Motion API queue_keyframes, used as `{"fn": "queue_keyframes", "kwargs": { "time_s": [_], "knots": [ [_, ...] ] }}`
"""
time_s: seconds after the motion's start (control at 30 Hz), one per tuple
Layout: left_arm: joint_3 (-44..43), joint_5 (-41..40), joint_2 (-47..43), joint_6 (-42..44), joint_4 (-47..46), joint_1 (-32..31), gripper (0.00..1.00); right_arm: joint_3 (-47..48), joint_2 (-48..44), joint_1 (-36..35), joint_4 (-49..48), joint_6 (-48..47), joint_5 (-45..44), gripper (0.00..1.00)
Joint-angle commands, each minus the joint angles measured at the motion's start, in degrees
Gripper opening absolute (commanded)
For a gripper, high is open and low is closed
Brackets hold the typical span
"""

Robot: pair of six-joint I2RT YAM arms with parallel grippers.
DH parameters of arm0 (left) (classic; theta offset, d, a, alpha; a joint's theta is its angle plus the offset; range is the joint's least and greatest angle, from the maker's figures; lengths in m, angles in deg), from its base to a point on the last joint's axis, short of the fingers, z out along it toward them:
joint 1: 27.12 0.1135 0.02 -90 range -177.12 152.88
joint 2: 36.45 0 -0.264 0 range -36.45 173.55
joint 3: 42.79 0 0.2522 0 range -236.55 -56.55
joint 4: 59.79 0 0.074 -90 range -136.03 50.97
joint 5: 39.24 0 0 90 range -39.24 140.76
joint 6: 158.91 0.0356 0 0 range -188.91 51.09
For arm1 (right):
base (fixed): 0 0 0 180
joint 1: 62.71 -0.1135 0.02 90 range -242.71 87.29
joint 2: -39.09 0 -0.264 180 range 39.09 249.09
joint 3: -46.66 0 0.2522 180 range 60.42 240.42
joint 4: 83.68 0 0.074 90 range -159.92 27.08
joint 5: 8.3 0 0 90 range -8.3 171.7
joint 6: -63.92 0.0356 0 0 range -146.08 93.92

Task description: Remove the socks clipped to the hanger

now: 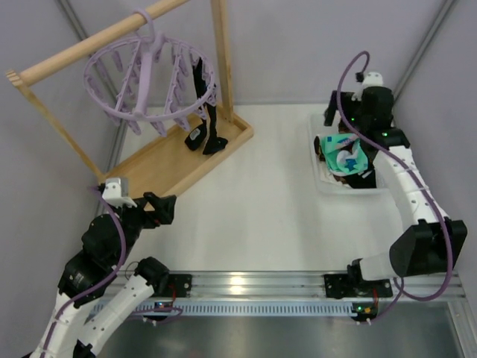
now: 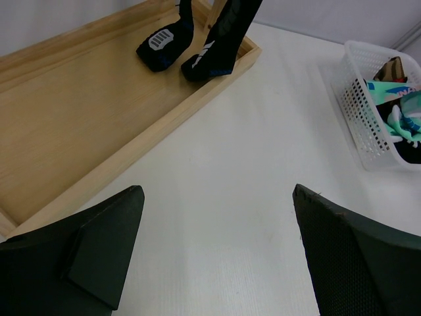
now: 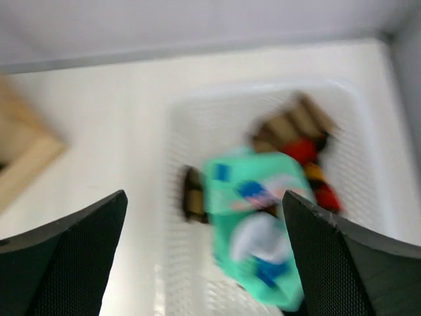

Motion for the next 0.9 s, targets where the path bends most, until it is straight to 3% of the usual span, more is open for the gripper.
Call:
{"fn": "queue_keyframes", "kwargs": {
  "time_s": [0.0,0.03,0.07,0.17,0.3,0.47,0.73,0.87],
  "knots": [
    [0.3,-0.8,-0.3,-0.3,-3.1,0.1,0.98,-4.1,0.5,-5.3,-12.2,-0.2,30.1,0.96],
    [0.3,-0.8,-0.4,-0.3,-3.1,0.2,0.98,-5.7,1.4,-5.8,-23.7,3.3,35.8,0.96],
    [0.3,-0.8,-0.4,-0.3,-3.1,0.2,0.98,-8.3,2.0,-7.7,-29.0,5.2,43.1,0.96],
    [0.4,-0.9,-0.7,-0.3,-3.1,0.1,0.98,-8.1,6.4,-14.5,-39.1,5.3,47.2,0.95],
    [0.5,-1.4,-0.7,-0.4,-3.1,0.2,0.98,-3.4,14.0,-23.8,-41.5,3.6,35.1,0.94],
    [0.5,-1.5,-0.6,-0.4,-3.1,0.2,0.98,1.5,21.8,-32.4,-45.0,1.1,29.3,0.89],
    [0.5,-1.2,0.1,-0.3,-3.1,0.2,0.98,9.4,35.1,-36.7,-49.4,-1.4,19.4,0.69],
    [0.5,-1.1,0.0,-0.3,-3.1,0.2,0.98,16.0,40.4,-36.9,-48.3,-1.2,20.0,0.60]
  ]
}}
